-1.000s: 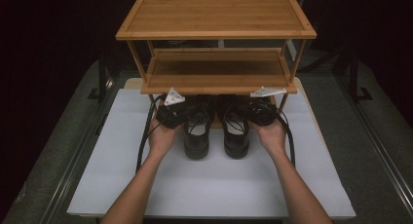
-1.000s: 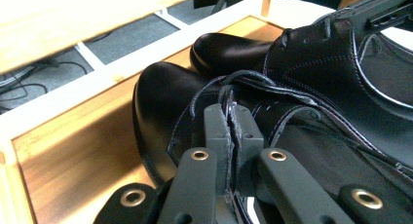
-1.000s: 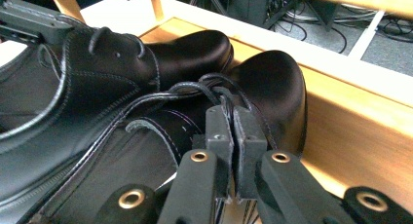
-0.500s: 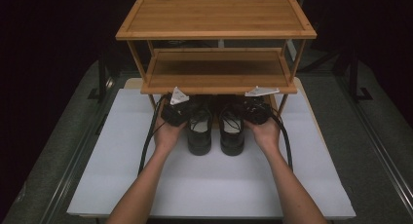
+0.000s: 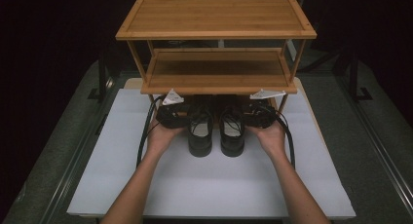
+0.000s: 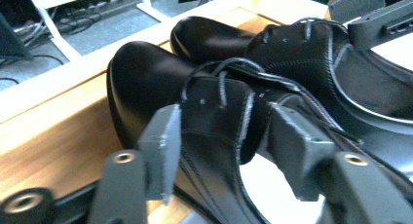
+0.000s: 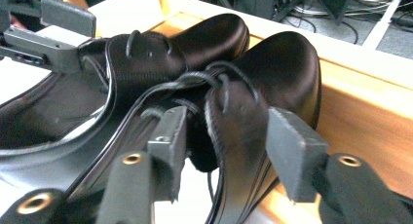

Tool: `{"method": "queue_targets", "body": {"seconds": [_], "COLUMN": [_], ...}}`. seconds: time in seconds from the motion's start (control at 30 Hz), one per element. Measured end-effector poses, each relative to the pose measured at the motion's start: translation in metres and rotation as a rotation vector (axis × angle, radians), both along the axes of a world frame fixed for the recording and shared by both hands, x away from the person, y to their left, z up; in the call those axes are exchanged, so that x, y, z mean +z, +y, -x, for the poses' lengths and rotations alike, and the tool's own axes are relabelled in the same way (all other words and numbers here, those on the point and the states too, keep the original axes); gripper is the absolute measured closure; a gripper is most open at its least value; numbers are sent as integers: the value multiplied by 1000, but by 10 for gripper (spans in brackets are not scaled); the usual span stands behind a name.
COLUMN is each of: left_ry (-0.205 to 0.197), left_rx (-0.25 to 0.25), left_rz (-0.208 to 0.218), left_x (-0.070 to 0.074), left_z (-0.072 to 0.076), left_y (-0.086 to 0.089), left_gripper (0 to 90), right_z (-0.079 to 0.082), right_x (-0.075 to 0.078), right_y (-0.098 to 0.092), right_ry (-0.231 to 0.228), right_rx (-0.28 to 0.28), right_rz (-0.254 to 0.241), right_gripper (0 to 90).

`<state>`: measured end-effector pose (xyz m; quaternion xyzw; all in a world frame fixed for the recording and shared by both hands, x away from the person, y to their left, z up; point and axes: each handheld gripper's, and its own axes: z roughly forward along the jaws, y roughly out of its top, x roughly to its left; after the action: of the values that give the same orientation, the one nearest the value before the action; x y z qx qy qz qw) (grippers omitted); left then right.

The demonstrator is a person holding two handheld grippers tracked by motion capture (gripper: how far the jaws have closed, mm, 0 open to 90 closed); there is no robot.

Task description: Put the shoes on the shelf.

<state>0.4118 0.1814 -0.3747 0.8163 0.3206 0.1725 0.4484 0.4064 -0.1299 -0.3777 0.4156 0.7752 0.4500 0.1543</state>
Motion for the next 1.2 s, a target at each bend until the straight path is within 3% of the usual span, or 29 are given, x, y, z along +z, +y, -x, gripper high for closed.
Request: {"method": "queue_targets", "body": {"seconds": [0.2,0.53,0.83,0.93,1.03,1.2], "left_ry": [29,47,82,103,101,97], "left_rx": [-26,-67,-59,-72,-88,-104], "left_rz": [31,54,20,3,-29,-80], "left_x": [6,7,-29,-42,-47,-60], "left_z": [14,49,70,71,71,68], "left_y": [12,31,41,33,26,13], "left_gripper": [283,141,75,23,21,21], "right_z": [15,45,68,72,73,71], "right_x": [2,1,-17,-29,-35,-50], "right_y": [-8,-22,-29,-31,-30,-20], "right_ry": [9,22,43,66,76,106], "right_rx": [25,68,89,99,111,136], "right_rz": [-19,-43,-20,-13,-16,24], "right_gripper": [363,222,148,133,129,96]}}
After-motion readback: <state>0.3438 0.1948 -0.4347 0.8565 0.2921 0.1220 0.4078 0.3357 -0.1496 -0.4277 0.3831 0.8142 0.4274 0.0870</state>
